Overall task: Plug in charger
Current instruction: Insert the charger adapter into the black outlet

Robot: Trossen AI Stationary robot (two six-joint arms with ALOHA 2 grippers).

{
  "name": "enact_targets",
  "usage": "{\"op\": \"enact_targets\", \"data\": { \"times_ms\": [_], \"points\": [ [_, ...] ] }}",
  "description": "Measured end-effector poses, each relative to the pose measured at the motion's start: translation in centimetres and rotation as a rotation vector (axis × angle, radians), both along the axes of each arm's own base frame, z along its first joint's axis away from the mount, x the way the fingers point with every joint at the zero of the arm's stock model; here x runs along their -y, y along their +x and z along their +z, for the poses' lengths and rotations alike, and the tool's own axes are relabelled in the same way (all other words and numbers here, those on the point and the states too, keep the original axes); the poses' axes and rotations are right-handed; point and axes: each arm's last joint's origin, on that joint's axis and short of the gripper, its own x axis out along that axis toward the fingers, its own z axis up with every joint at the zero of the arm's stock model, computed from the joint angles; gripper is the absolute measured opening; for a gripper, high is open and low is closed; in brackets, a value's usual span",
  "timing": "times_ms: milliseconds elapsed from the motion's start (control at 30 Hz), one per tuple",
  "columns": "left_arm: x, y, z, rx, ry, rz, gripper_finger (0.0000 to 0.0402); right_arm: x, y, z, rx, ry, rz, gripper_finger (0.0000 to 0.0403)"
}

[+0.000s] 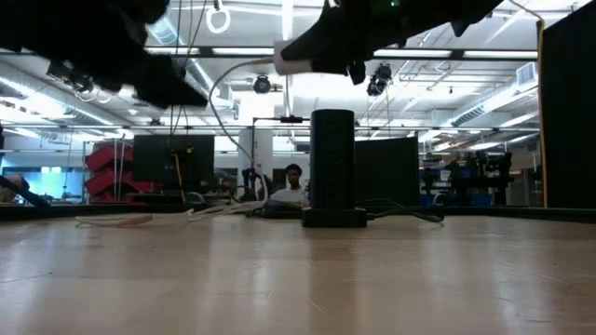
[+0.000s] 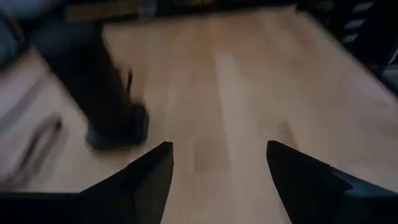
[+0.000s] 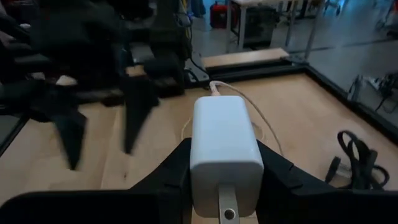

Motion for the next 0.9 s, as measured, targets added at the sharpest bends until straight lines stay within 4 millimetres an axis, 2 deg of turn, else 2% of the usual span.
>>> {"op": "enact_targets", "data": {
  "times_ms": [133, 367, 467, 700, 900],
  "points": [
    [0.6, 0.2, 1.2, 0.095, 0.104, -0.050, 0.0225, 0.8, 0.1, 0.0, 0.004, 0.040, 0.028, 0.0083],
    [0.1, 0.4, 2.4, 0.186, 0.400, 0.075, 0.0225, 1.1, 0.3, -0.3, 0.001, 0.101, 0.089, 0.0083],
    [-0.3, 0.9, 2.4, 0.201, 0.449, 0.111, 0.0230, 0.8, 0.3, -0.3, 0.002, 0.107, 0.097, 0.0083],
    [-0.8, 3.2, 2.1, 0.153, 0.552, 0.137, 0.0266, 0.5, 0.3, -0.3, -0.001, 0.151, 0.125, 0.0083],
    [-0.1, 5.8, 2.0, 0.076, 0.759, 0.187, 0.0288, 0.0, 0.2, -0.3, 0.003, 0.172, 0.132, 0.0083]
  ]
}}
